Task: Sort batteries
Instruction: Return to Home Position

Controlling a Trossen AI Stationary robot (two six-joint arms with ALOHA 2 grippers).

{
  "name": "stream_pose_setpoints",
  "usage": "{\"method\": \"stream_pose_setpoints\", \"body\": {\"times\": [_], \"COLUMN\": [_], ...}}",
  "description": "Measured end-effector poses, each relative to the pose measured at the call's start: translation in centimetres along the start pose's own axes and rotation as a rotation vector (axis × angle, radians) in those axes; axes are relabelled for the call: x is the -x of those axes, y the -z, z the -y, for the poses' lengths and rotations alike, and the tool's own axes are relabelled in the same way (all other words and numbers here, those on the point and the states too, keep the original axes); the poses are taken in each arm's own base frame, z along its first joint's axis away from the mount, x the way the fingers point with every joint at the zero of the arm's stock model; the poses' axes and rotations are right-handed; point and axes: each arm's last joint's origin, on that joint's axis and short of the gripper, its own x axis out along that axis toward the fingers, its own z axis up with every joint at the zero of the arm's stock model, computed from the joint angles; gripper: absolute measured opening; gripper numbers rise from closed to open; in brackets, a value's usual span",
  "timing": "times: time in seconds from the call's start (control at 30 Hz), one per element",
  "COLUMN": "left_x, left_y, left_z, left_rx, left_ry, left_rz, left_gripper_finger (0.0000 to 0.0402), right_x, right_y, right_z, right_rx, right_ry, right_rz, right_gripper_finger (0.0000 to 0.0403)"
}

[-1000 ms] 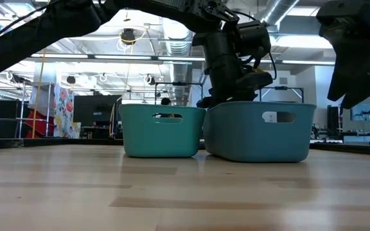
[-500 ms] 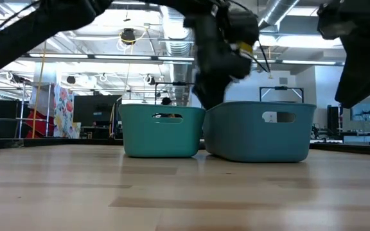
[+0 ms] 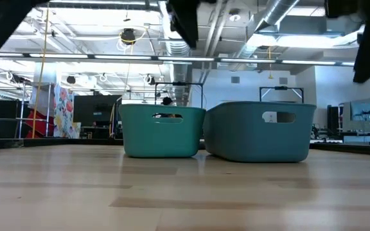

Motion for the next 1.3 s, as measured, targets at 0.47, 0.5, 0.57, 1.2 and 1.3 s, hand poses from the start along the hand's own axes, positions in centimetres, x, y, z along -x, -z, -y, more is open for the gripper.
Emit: {"method": "stream_pose_setpoints", "body": {"times": [0.47, 0.5, 0.57, 1.2, 1.3], "left_x": [-1.3, -1.8, -2.2, -7.1, -7.9], "left_y": [7.1, 8.4, 11.0, 30.3, 32.0], "left_z": [2.6, 2.6, 2.6, 4.7, 4.4], "left_rx": [-0.024, -0.014, 0.015, 0.089, 0.138], "left_ry": [0.156, 0.168, 0.183, 0.248, 0.272], "left_rz": [0.260, 0.279, 0.331, 0.886, 0.900], "left_gripper_finger": [0.0158, 0.0158, 0.0158, 0.0158, 0.0158], "right_x": [3.9, 3.9, 3.7, 2.2, 2.2], "right_y": [-1.8, -1.9, -2.1, -6.4, -6.7], "right_z": [2.8, 3.0, 3.2, 5.2, 4.9], "right_rx": [0.219, 0.231, 0.250, 0.319, 0.327], "right_ry": [-0.048, -0.033, -0.011, 0.107, 0.080], "right_rz": [0.084, 0.084, 0.082, 0.121, 0.148], "right_gripper_finger": [0.0172, 0.0172, 0.0172, 0.0172, 0.0172]}}
